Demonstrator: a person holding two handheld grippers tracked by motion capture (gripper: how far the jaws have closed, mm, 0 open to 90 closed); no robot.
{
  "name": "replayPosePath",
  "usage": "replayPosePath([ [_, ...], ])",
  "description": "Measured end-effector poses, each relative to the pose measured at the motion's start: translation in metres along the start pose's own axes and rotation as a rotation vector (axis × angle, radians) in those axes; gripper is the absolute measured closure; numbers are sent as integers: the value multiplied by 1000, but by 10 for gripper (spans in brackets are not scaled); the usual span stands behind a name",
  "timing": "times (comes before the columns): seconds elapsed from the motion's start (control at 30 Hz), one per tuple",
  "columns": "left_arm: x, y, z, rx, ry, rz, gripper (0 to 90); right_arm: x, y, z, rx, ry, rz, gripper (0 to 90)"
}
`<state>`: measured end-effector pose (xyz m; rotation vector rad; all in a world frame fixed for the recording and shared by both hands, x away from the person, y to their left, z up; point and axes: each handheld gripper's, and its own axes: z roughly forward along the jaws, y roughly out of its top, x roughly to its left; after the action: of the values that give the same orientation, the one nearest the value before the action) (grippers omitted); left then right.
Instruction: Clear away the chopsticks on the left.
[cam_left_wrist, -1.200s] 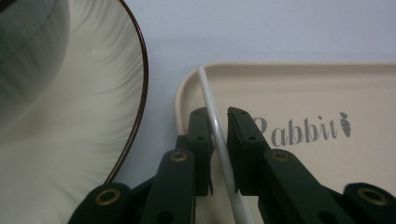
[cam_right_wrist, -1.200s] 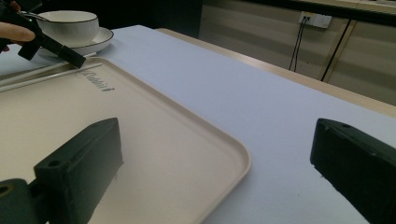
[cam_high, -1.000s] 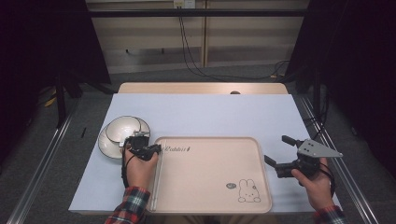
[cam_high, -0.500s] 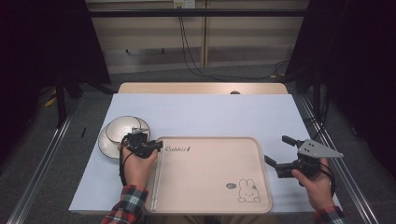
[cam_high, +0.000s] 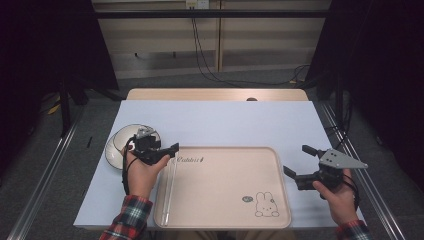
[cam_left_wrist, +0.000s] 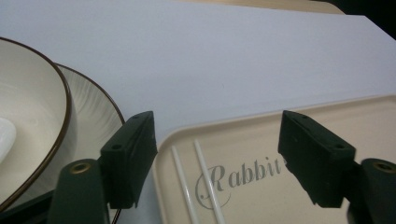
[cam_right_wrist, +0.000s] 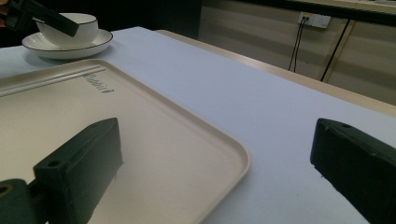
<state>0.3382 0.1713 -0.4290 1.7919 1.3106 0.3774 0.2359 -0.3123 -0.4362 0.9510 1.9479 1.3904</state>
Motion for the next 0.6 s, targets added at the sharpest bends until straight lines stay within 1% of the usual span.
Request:
replayPosePath([
  [0.07, 1, 1, -1, 4, -8, 4, 248, 0, 0, 0, -2, 4, 3, 14],
  [0.1, 1, 1, -3, 7, -14, 6, 248, 0, 0, 1, -6, 7, 2, 14],
  [0.13, 2, 2, -5, 11, -20, 15, 212, -1, 0, 2, -4, 8, 4, 14],
  [0.17, 2, 3, -6, 13, -25, 27, 203, -1, 0, 2, -4, 8, 4, 14],
  [0.2, 3, 3, -7, 14, -25, 29, 198, -1, 0, 2, -1, 7, 0, 14],
  [0.23, 3, 3, -7, 14, -25, 29, 191, -1, 0, 3, -1, 7, -3, 14],
  [0.27, 4, 4, -10, 16, -38, 22, 184, -2, 0, 3, 1, 8, -1, 14],
  [0.33, 5, 4, -11, 16, -44, 23, 179, -2, 0, 3, -1, 8, 0, 14],
  [0.43, 6, 6, -15, 20, -43, 35, 169, -2, 0, 3, -5, 12, 8, 14],
  [0.53, 10, 6, -21, 8, -52, 25, 159, -3, 1, 4, -11, 5, 10, 14],
  [0.6, 12, 6, -24, 11, -52, 31, 159, -3, 1, 6, -8, 11, 10, 14],
])
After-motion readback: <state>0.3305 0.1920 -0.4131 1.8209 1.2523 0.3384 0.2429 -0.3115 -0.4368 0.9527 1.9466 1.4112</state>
